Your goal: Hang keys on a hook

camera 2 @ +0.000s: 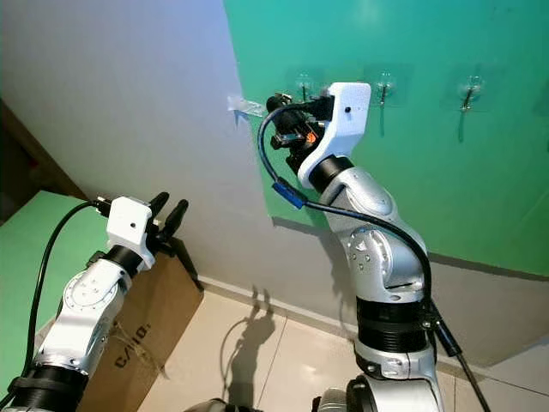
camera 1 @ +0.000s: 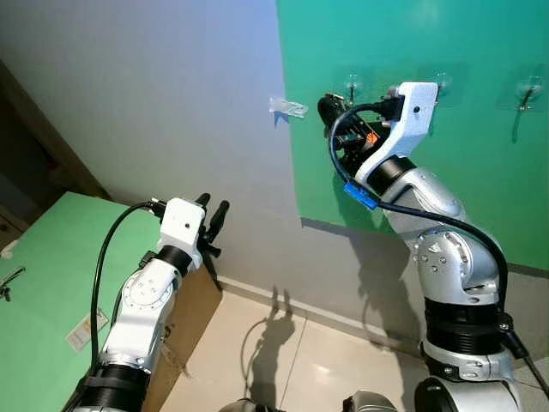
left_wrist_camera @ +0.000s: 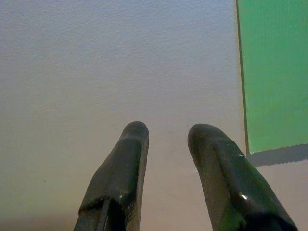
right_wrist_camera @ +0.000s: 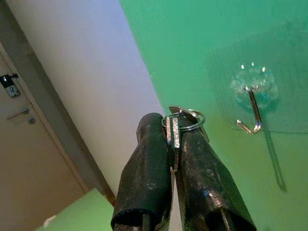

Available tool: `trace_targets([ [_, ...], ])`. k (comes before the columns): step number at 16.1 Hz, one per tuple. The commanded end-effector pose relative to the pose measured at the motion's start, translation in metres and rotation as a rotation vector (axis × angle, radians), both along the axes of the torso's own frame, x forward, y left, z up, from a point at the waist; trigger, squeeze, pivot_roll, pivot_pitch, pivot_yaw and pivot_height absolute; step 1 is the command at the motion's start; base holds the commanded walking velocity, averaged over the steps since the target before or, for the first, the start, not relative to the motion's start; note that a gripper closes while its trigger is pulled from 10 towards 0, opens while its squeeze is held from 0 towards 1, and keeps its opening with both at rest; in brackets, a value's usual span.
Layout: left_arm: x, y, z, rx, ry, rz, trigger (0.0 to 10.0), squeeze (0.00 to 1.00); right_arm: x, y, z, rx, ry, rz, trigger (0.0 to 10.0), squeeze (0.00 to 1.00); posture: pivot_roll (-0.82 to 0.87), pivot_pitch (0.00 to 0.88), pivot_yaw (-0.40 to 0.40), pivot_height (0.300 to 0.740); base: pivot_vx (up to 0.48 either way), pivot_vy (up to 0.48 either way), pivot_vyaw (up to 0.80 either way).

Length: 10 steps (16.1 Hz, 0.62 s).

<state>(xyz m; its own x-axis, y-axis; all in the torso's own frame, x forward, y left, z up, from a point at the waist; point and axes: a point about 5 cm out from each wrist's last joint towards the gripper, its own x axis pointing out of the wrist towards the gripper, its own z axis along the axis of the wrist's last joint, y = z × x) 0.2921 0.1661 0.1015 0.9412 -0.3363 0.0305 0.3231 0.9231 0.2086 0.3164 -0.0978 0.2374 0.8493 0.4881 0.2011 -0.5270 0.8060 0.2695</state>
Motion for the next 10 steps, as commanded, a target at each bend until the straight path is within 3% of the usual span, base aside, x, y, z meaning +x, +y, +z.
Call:
trace_targets([
  [1, 0.001, 0.004, 0.004, 0.019, -0.006, 0.002, 10.0, 0.00, 0.001, 0.004, 0.005, 0.018, -0.012, 0.016, 0.0, 0.00, -0.18, 0.009, 0.151, 0.740, 0.000, 0.000, 0.00],
  [4, 0.000, 0.005, 0.003, 0.022, -0.003, 0.000, 10.0, 0.00, 0.007, -0.001, -0.001, 0.206, 0.118, 0.009, 0.0, 0.00, -0.18, 0.009, 0.149, 0.740, 0.000, 0.000, 0.00],
  [10, -0.003, 0.007, 0.003, 0.026, 0.003, 0.000, 10.0, 0.00, 0.010, -0.005, -0.011, 0.356, 0.248, -0.017, 0.0, 0.00, -0.17, 0.036, 0.157, 0.740, 0.000, 0.000, 0.00],
])
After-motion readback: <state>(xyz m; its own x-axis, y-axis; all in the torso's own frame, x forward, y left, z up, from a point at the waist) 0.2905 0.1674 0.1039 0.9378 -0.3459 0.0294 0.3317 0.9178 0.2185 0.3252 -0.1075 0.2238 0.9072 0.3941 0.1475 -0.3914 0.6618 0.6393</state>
